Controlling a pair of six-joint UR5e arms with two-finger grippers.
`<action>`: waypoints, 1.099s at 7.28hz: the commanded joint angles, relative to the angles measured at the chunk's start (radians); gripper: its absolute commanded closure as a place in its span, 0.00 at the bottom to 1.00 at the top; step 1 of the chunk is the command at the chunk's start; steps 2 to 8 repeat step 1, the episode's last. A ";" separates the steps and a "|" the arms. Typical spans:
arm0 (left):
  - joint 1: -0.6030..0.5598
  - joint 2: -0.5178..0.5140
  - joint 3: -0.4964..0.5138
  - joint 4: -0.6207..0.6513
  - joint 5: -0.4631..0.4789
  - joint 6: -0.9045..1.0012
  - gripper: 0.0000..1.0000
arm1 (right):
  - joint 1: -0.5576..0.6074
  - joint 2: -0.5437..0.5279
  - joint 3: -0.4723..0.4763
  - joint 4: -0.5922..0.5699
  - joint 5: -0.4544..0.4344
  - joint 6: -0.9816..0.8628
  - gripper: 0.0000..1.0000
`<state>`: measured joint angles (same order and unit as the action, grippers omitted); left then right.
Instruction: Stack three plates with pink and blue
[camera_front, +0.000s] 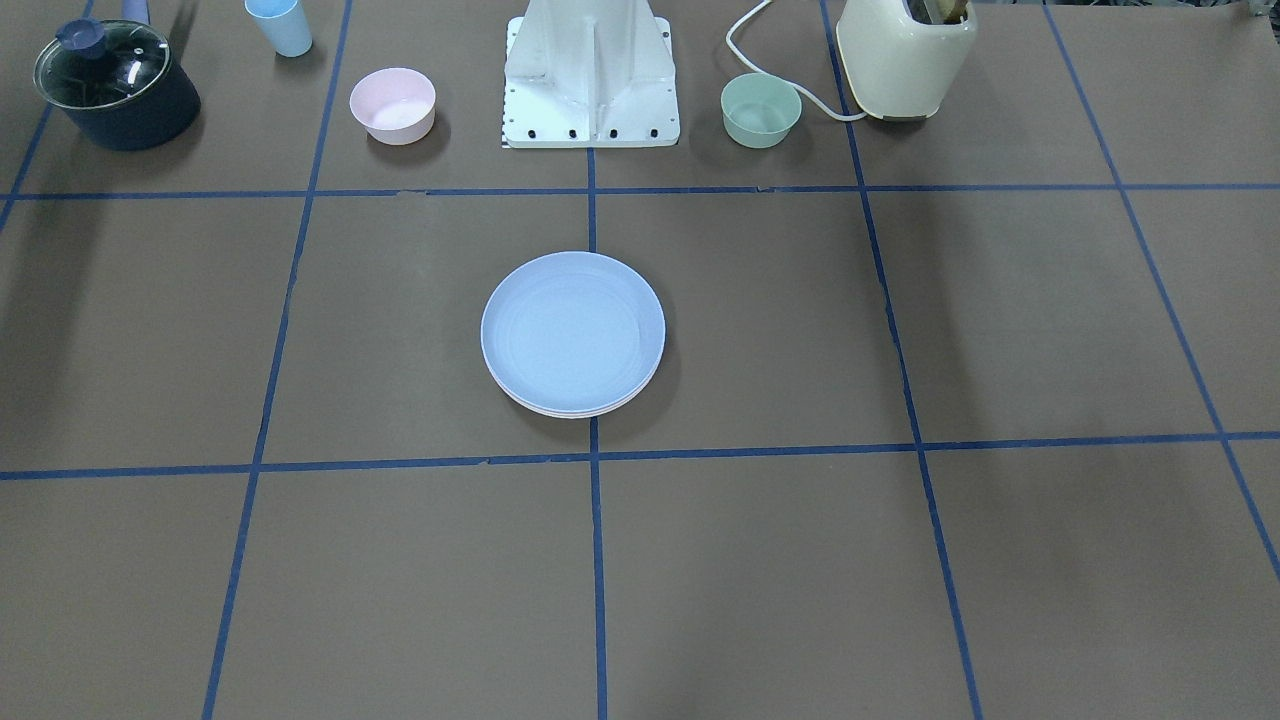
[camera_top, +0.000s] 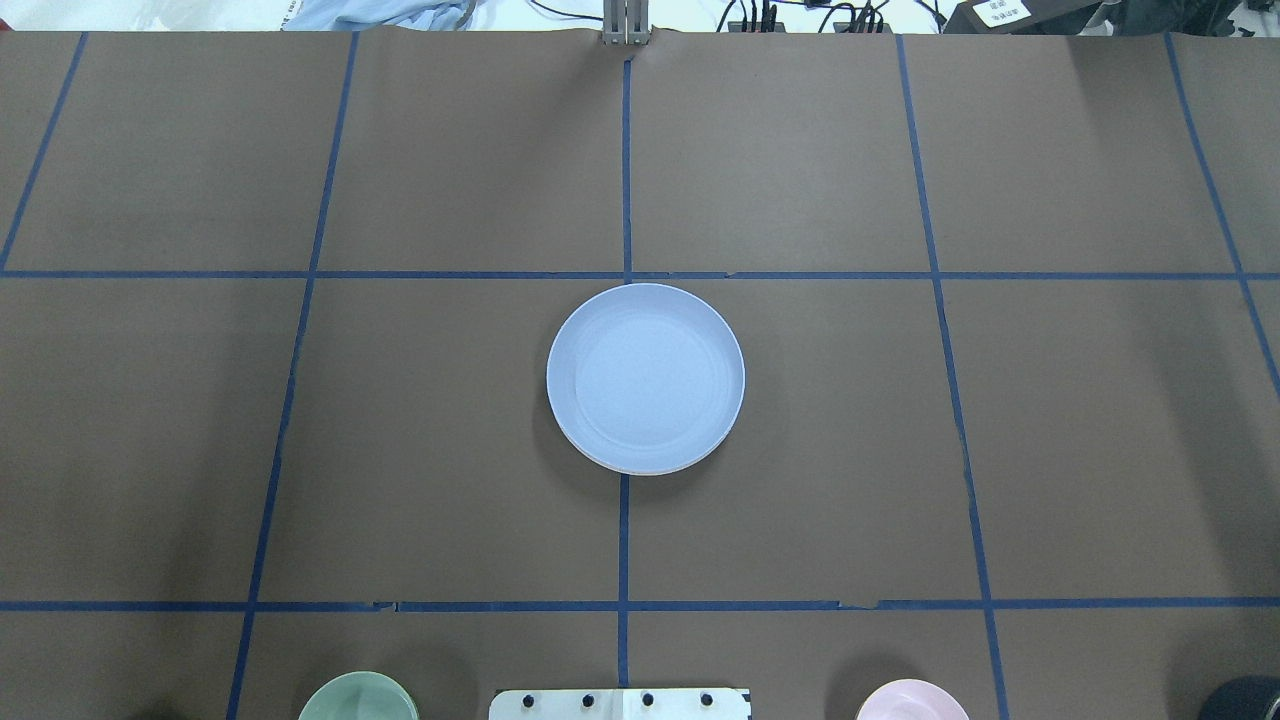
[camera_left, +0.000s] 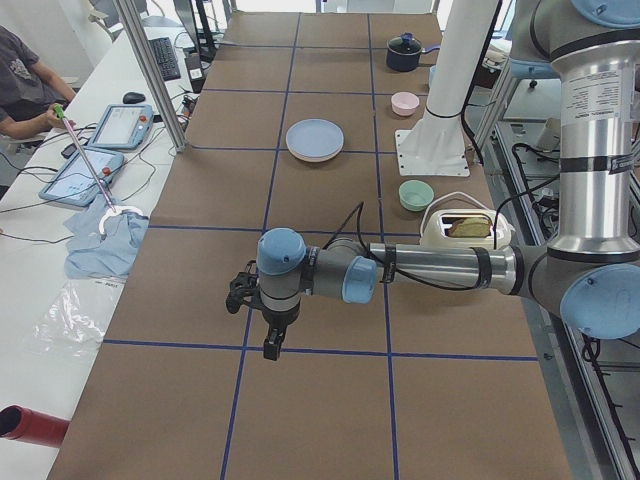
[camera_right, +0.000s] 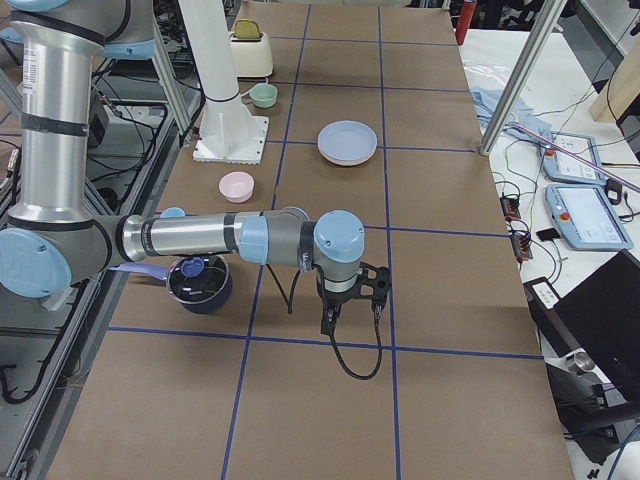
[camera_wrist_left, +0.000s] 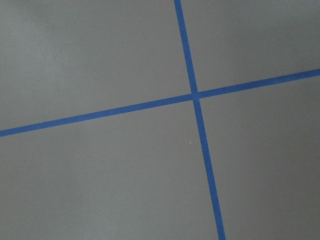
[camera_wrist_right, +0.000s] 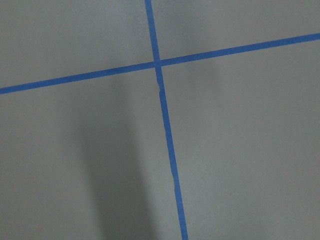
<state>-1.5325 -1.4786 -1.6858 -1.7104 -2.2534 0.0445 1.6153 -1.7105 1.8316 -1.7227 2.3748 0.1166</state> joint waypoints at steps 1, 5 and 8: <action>0.002 0.000 0.002 0.000 0.000 0.000 0.00 | 0.000 -0.001 0.000 0.000 -0.002 0.000 0.00; 0.002 0.000 0.002 0.000 0.000 0.000 0.00 | 0.000 -0.001 0.000 0.000 -0.002 0.000 0.00; 0.002 0.000 0.002 0.000 0.000 0.000 0.00 | 0.000 -0.001 0.000 0.000 -0.002 0.000 0.00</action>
